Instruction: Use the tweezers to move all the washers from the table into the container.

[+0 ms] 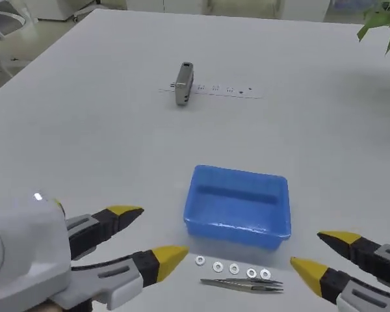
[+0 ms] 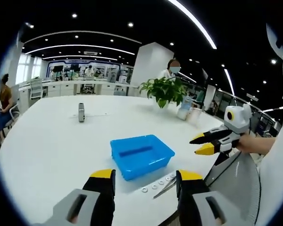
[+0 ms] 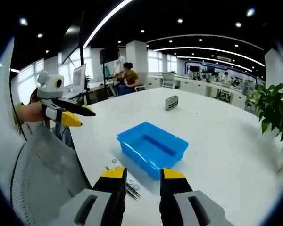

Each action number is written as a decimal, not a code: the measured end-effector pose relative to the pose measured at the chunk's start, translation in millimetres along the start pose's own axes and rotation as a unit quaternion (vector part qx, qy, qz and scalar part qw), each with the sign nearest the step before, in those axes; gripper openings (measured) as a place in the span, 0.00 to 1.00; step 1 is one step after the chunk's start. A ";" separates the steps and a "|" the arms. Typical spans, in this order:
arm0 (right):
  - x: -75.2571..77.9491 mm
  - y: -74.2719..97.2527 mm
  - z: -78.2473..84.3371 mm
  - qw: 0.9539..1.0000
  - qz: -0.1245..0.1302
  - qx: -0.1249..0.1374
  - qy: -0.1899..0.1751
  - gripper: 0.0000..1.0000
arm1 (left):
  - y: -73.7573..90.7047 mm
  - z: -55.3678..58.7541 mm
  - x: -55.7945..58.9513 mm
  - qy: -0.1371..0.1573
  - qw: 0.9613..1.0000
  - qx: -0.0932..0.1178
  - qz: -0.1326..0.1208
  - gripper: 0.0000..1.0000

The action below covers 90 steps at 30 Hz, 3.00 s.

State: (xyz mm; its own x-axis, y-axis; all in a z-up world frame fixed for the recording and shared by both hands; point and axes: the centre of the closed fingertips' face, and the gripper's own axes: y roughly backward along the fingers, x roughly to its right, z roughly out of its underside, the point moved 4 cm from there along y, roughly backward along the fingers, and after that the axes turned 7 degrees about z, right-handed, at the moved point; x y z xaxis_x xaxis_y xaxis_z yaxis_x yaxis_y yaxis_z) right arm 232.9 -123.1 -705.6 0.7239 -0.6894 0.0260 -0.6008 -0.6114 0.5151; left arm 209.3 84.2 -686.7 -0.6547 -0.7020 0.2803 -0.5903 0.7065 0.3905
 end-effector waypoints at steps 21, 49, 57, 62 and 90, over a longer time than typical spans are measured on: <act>-34.6 -55.9 47.7 0.946 -0.172 -0.178 0.211 0.09 | -72.0 67.4 9.7 -0.153 0.935 -0.273 0.165 0.12; -35.9 -63.2 60.2 0.931 -0.202 -0.184 0.242 0.07 | -75.7 48.5 22.0 -0.265 0.895 -0.298 0.200 0.00; -36.7 -58.4 54.3 0.937 -0.198 -0.160 0.240 0.07 | -71.4 19.8 43.1 -0.286 0.891 -0.279 0.217 0.00; -35.7 -55.4 50.0 0.945 -0.193 -0.140 0.224 0.07 | -75.5 3.7 56.1 -0.303 0.886 -0.266 0.229 0.00; -27.2 -62.2 34.8 0.971 -0.183 -0.072 0.135 0.07 | -104.1 -25.7 70.2 -0.330 0.874 -0.263 0.239 0.00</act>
State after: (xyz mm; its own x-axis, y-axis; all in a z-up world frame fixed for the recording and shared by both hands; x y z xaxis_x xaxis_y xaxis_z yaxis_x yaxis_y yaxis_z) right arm 238.8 -79.8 -768.1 0.9543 -0.2971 0.0317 -0.2464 -0.7228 0.6456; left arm 236.9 -40.9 -685.1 -0.9997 -0.0090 0.0220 0.0110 0.6442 0.7647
